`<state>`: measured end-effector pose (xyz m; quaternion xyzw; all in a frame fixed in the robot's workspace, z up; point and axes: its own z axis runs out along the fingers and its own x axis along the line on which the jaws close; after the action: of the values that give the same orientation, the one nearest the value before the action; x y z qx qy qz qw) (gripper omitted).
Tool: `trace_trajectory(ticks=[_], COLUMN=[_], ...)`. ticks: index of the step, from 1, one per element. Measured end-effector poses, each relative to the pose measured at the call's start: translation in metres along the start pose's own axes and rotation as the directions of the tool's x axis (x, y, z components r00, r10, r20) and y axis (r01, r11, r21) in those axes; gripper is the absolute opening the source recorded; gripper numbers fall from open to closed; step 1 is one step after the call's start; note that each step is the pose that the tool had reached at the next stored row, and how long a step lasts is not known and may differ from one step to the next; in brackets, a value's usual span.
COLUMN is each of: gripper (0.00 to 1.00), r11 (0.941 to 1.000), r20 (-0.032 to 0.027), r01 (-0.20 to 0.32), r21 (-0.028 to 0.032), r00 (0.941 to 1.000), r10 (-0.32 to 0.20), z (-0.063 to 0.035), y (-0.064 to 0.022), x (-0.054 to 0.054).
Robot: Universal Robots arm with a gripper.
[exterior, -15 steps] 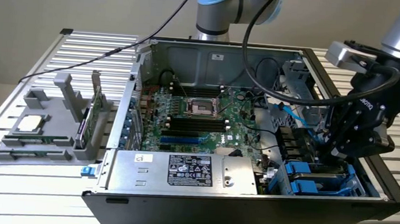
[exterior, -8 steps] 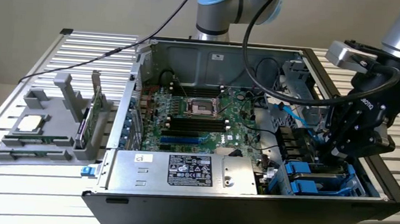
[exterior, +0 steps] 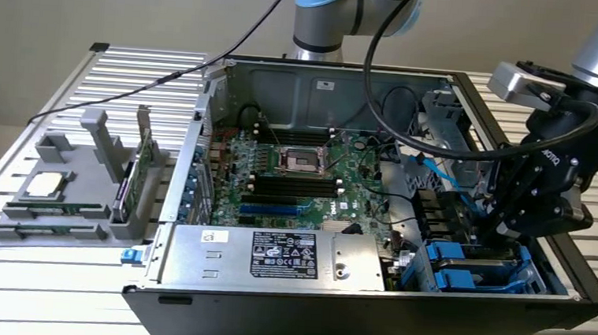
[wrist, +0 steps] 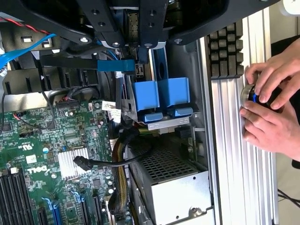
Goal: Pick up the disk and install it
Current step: 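Insert the first disk wire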
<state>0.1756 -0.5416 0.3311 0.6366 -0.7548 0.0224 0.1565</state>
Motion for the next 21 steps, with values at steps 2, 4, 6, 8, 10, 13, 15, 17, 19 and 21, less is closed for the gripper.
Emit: trace_trajectory(ticks=[2, 4, 6, 8, 10, 13, 15, 17, 19, 21], gripper=[0.18, 0.18, 0.18, 0.18, 0.18, 0.18, 0.18, 0.18, 0.18, 0.18], r11=[1.0, 1.0, 1.0, 1.0, 1.0, 1.0, 1.0, 1.0, 1.0, 1.0], r20=[-0.0003, -0.0002, -0.0001, -0.0002, 0.0005, 0.0009, 0.0008, 0.0008, 0.0009, 0.0013], r01=[0.001, 0.001, 0.001, 0.001, 0.001, 0.001, 0.001, 0.001, 0.001, 0.002], r21=[0.0003, 0.001, 0.0021, 0.003, 0.0045, 0.0044, 0.0045, 0.0045, 0.0044, 0.0044], r00=[1.0, 1.0, 1.0, 1.0, 1.0, 1.0, 1.0, 1.0, 1.0, 1.0], r10=[-0.001, -0.001, -0.001, -0.001, -0.001, -0.001, -0.001, -0.001, -0.001, -0.002], z=[0.0001, 0.0008, 0.0015, 0.0021, 0.0027, 0.0028, 0.0028, 0.0028, 0.0029, 0.0029], y=[-0.0001, -0.0003, -0.0004, -0.0004, -0.0005, -0.0005, -0.0005, -0.0002, 0.0001, 0.0002], x=[0.0001, -0.0001, -0.0003, -0.0005, -0.0006, -0.0007, -0.0006, -0.0006, -0.0007, -0.0008])
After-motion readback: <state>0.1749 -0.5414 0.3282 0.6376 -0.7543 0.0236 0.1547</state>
